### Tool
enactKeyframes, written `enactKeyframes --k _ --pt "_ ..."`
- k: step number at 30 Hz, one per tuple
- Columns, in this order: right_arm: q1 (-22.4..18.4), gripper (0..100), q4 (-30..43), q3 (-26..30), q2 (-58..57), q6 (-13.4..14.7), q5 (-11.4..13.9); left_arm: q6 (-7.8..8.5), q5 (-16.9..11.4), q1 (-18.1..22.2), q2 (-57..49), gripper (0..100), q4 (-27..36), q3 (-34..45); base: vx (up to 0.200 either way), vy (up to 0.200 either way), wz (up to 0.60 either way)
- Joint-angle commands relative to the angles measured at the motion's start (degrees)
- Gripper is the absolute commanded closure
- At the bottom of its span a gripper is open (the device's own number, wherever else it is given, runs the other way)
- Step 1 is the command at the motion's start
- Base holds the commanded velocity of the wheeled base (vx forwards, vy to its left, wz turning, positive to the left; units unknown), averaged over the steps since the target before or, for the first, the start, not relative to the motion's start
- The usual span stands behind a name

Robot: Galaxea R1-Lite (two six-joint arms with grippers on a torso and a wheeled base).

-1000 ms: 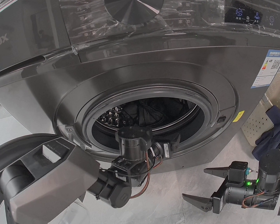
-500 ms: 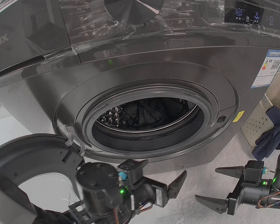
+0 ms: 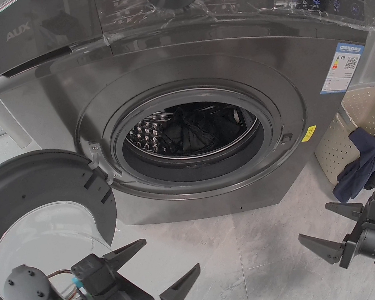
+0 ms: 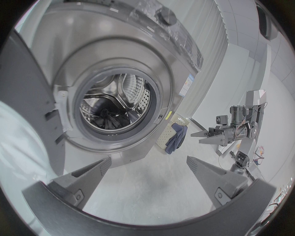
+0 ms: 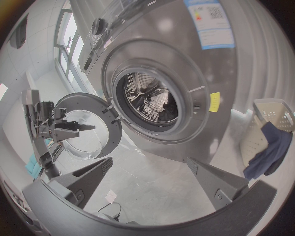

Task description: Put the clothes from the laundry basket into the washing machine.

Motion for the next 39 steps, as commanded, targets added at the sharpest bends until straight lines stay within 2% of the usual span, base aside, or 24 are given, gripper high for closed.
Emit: enactKeyframes --k 1,4,7,9,12,15,16,17,18,19,22,24,25,26,27,28,30,31,33,34,35,37,39 --pt "-7.2 0 9.5 1.0 -15.7 0.4 -1.1 0.24 1.4 4.4 -11.4 0 -0.7 6.4 -0.200 0.000 0.00" --pt "-12.1 0 17.5 1.0 -23.3 0.0 -0.4 -0.02 1.7 5.6 -18.3 0 0.9 8.1 -0.200 0.000 0.00" --pt "-17.0 0 24.9 1.0 -29.9 0.0 -0.3 -0.63 1.7 9.1 -26.1 0 7.5 8.1 -0.200 0.000 0.00" --pt "-20.6 0 31.1 1.0 -35.0 0.0 -0.2 -0.46 1.0 13.1 -33.7 0 16.7 8.1 -0.200 0.000 0.00" --pt "-24.3 0 38.6 1.0 -42.6 0.0 0.0 -0.28 0.7 16.1 -43.9 0 29.3 8.1 -0.067 0.000 0.00" --pt "-26.4 0 44.3 1.0 -49.0 0.1 0.4 -0.28 0.7 20.2 -52.4 0 38.0 8.1 0.000 0.000 0.00" --pt "-26.4 0 44.3 1.0 -49.0 0.1 0.4 -0.28 0.7 20.2 -52.4 0 38.0 8.1 0.000 0.000 0.00" --pt "-28.3 0 47.7 1.0 -53.6 -0.1 0.5 -0.11 0.7 23.6 -59.5 0 44.2 8.1 0.000 0.000 0.00" --pt "-28.7 0 48.0 1.0 -54.3 -0.1 0.6 -0.11 0.6 23.9 -60.6 0 45.2 8.1 0.000 0.000 0.00" --pt "-30.1 0 50.0 1.0 -57.5 -0.3 0.7 -0.11 0.3 25.9 -66.2 0 49.7 8.1 0.000 0.000 0.00" --pt "-33.5 0 53.4 1.0 -62.9 -0.3 2.2 0.51 -4.6 31.9 -76.4 0 59.1 8.1 0.000 -0.200 0.00" --pt "-36.1 0 56.1 1.0 -66.5 -1.0 3.6 1.21 -9.6 35.5 -83.3 0 64.0 8.1 0.000 -0.200 0.00" --pt "-36.3 0 56.6 1.0 -66.9 -1.2 3.9 1.47 -9.8 35.5 -83.7 0 64.4 8.1 0.000 -0.200 0.00" --pt "-38.1 0 60.2 1.0 -70.0 -2.5 5.3 2.70 -9.6 35.8 -83.2 0 67.4 8.1 0.000 -0.200 0.00" --pt "-38.3 0 60.5 1.0 -70.3 -2.6 5.5 2.70 -9.5 35.8 -83.1 0 67.7 8.1 0.000 -0.200 0.00" --pt "-40.1 0 64.9 1.0 -74.5 -4.6 7.4 1.91 -7.0 35.8 -83.0 0 68.5 8.1 0.000 -0.200 0.00" --pt "-41.8 0 68.4 1.0 -77.8 -5.7 8.4 1.39 -5.8 36.1 -82.9 0 68.5 8.1 0.000 -0.200 0.00" --pt "-44.9 0 72.1 0.1 -81.7 -6.6 10.7 1.21 -5.0 37.6 -82.6 0 68.4 8.1 0.000 -0.200 0.00" --pt "-45.6 0 72.2 -0.2 -81.7 -7.1 9.8 2.18 -4.7 40.6 -82.5 0 68.5 8.1 0.000 -0.200 0.00" --pt "-45.6 0 72.3 -0.1 -81.7 -7.2 8.1 2.88 -4.6 41.5 -82.5 0 68.6 8.1 0.000 -0.200 0.00" --pt "-45.3 0 72.8 0.5 -82.1 -7.9 6.4 4.29 -4.6 42.8 -82.5 0 68.5 8.1 0.000 -0.200 0.00" --pt "-45.3 0 72.6 0.7 -82.1 -8.0 6.8 7.01 -4.7 45.0 -82.6 0 68.6 8.1 0.000 -0.200 0.00" --pt "-45.3 0 72.7 0.7 -82.1 -8.5 6.9 8.51 -4.7 45.8 -82.7 0 68.5 8.1 0.000 -0.200 0.00"
